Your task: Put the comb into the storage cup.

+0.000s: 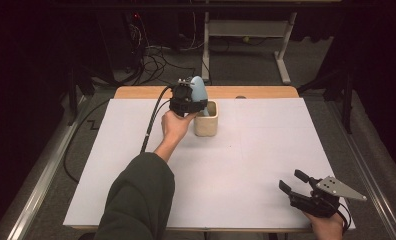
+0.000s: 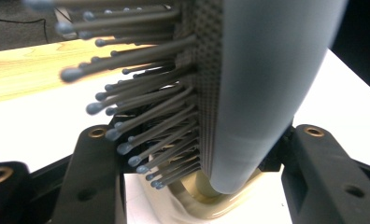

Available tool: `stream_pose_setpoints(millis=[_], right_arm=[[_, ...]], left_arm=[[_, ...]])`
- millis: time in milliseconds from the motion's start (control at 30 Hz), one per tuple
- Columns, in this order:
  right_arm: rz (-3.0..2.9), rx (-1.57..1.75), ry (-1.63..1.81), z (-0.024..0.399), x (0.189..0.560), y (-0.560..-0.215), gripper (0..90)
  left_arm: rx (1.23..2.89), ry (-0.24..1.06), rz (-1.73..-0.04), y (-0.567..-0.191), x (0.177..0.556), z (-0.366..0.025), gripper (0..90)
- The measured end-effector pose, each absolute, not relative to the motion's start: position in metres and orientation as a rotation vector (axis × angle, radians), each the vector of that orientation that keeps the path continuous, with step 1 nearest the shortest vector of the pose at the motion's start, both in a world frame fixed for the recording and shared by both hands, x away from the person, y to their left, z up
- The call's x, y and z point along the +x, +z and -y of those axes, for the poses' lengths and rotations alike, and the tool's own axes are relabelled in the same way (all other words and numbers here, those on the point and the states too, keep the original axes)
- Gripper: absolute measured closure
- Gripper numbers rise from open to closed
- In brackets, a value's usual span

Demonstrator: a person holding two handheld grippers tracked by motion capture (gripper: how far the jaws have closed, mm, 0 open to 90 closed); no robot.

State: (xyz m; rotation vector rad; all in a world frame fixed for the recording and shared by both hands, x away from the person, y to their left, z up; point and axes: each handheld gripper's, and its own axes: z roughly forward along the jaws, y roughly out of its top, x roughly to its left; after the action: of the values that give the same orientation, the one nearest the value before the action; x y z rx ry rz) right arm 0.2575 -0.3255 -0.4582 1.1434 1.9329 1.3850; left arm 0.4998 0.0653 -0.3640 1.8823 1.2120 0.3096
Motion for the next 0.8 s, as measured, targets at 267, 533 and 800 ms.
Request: stream_pose_setpoints(millis=[267,533,800], right_arm=[[-1.932,1.151,1.388,0.3259,0.2576,-0.4581,29.2],[-1.932,1.149,1.388,0.3259,0.2574,-0.4581,29.2],[-1.934,1.150,1.386,0.3258,0.2575,-0.4582,29.3]], left_arm=[[1.901,0.368,-1.208,-0.3633,0.4990,-0.0653,43.8],[1.921,0.402,-1.212,-0.3626,0.4983,-0.0690,39.3],[1.954,0.417,-1.189,-0.3638,0.4974,-0.0708,34.5]])
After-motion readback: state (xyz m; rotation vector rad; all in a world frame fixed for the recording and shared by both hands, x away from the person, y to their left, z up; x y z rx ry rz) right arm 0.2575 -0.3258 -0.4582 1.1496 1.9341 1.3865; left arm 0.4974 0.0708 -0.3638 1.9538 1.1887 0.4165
